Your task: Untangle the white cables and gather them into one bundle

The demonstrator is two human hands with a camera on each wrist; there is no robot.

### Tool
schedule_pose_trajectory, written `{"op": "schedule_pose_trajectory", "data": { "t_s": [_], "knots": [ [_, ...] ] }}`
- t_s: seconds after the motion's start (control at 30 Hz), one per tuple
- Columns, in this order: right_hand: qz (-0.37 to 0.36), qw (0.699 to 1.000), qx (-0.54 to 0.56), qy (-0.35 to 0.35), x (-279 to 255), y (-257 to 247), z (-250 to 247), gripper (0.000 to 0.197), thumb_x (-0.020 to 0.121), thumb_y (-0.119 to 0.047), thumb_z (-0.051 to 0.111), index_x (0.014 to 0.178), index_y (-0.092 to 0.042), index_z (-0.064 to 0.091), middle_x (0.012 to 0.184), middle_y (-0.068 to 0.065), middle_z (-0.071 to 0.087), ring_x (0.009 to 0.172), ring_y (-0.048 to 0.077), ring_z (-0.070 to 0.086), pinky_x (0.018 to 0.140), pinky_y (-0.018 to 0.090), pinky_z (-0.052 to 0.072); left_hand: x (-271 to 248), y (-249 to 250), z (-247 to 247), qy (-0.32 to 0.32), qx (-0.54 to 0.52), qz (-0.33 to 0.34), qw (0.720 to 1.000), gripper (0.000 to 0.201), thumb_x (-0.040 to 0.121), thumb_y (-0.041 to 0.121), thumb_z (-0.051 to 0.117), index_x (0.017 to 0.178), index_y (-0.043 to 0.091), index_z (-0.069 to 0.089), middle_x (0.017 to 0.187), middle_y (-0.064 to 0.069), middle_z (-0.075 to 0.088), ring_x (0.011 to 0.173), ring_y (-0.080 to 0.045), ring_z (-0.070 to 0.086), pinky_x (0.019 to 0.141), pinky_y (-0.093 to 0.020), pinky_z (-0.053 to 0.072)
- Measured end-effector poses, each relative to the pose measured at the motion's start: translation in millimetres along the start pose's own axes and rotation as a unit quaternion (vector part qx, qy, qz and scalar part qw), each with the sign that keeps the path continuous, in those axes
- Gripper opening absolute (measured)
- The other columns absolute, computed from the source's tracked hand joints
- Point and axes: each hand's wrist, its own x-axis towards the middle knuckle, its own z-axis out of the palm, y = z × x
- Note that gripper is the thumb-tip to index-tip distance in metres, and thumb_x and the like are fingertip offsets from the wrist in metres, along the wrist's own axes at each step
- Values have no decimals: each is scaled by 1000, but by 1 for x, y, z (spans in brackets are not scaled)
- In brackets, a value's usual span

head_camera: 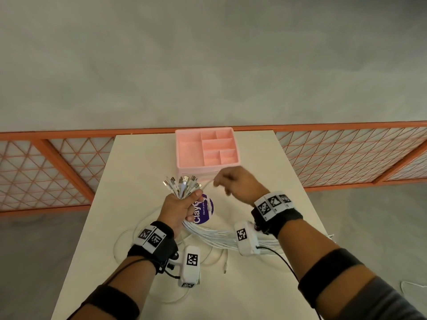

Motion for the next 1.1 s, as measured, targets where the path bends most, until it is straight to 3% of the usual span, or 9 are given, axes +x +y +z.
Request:
{"op": "schedule_pose_trajectory", "data": {
  "t_s": [0.1,0.23,0.33,0.57,0.7,0.8,0.97,1.03,1.1],
  "knots": [
    [3,976,140,168,9,-4,-21,29,94,-8,54,71,-19,67,72,-13,65,57,11,49,65,29,43,-1,-4,-6,10,-5,-18,1000,13,89,16,73,82,6,71,78,-8,70,41,-8,29,40,-20,27],
    [18,903,278,327,14,-11,-59,28,91,-1,47,71,-13,64,51,-14,53,51,14,41,55,28,42,-1,-10,-10,22,-9,-41,999,12,87,18,74,80,8,72,77,-7,70,41,-7,30,39,-20,28],
    [18,861,320,394,13,-4,-84,24,93,-6,49,75,-10,63,43,-13,41,45,12,35,52,25,39,-1,-11,-11,18,-13,-51,998,12,87,20,74,83,8,74,82,-6,72,41,-7,30,39,-20,28],
    [25,798,358,483,3,22,-96,26,97,-13,44,77,-11,60,57,-2,38,44,12,32,48,24,35,2,0,1,13,11,-25,1000,15,88,19,74,89,4,74,98,-13,76,41,-8,32,39,-19,29],
    [41,759,378,529,-4,34,-107,22,95,-8,37,87,-9,57,55,1,39,43,15,33,47,25,34,3,-2,-5,45,-23,-41,998,14,93,20,69,90,7,72,97,-11,77,41,-7,32,38,-19,30],
    [58,747,367,552,-12,50,-118,16,98,-15,42,101,-10,56,57,1,44,46,16,40,49,28,42,3,-2,-10,53,-57,-45,996,18,94,26,67,86,11,67,81,-6,73,41,-7,33,38,-19,32],
    [143,742,363,546,-26,89,-126,21,102,-21,44,118,-12,53,61,-2,52,50,13,49,53,29,45,0,3,-10,72,-102,-41,991,35,95,42,61,76,13,59,53,3,42,40,-9,32,38,-22,31],
    [218,765,320,515,-30,118,-129,25,98,-10,40,118,-10,54,72,4,61,59,17,57,56,31,48,-2,7,-6,73,-112,-41,990,38,94,46,61,72,15,56,51,4,36,41,-9,30,39,-22,29],
    [306,814,241,430,-35,144,-128,32,93,-7,47,123,-1,55,97,15,67,80,28,65,72,39,57,-5,12,0,67,-122,-38,990,39,94,45,60,70,15,54,50,3,34,40,-9,29,40,-21,27]
  ]
}}
